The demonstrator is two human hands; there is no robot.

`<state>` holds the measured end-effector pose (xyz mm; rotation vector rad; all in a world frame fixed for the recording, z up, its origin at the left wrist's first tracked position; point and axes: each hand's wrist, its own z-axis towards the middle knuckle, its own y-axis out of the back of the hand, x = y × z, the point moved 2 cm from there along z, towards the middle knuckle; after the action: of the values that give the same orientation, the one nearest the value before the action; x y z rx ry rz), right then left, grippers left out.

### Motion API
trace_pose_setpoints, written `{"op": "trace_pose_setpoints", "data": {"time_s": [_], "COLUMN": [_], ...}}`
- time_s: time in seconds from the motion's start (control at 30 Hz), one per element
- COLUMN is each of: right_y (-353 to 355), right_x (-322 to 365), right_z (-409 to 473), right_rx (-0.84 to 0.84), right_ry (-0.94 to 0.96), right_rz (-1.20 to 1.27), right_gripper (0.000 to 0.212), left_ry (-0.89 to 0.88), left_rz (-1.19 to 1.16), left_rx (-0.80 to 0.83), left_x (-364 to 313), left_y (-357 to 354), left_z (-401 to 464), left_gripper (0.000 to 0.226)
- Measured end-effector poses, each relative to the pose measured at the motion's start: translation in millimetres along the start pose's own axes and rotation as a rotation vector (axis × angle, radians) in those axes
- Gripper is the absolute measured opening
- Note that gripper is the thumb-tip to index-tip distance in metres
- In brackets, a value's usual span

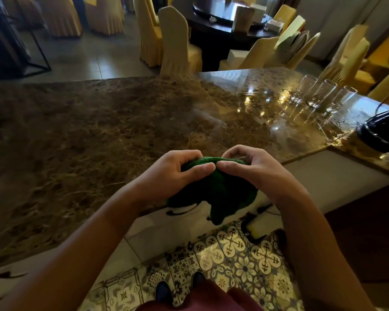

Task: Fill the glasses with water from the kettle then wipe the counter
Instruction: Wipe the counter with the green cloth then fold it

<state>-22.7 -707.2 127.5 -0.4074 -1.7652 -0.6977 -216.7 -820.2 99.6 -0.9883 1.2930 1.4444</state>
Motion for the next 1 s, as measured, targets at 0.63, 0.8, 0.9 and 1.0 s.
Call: {"op": "trace_pose_setpoints", "data": {"time_s": [0.63,0.8,0.9,1.0], "right_y": [36,98,146,196], "right_x": [-112,-117,-125,-130], "right_z": [-23,-6,5,17], "right_rx": [-0.389,-0.242,-0.267,-0.283], "right_ry": [-0.244,-0.122,-0.026,0.039], "right_rz": [0.321,0.463,0.518,0.483], "right_gripper": [0.066,0.071,0.067,0.058], "left_ry": [0.090,0.148,0.166,0.158], "left_rz": [-0.085,-0.213,-0.260,-0.184], "left_rx": [-0.048,-0.049,-0.050,-0.068], "left_x": [-6,-10,-11,-13], "left_y": [-88,-119,-137,-148], "left_z": [105,151,186,224], "left_gripper": [0.020,0.022,0.023,0.024]}}
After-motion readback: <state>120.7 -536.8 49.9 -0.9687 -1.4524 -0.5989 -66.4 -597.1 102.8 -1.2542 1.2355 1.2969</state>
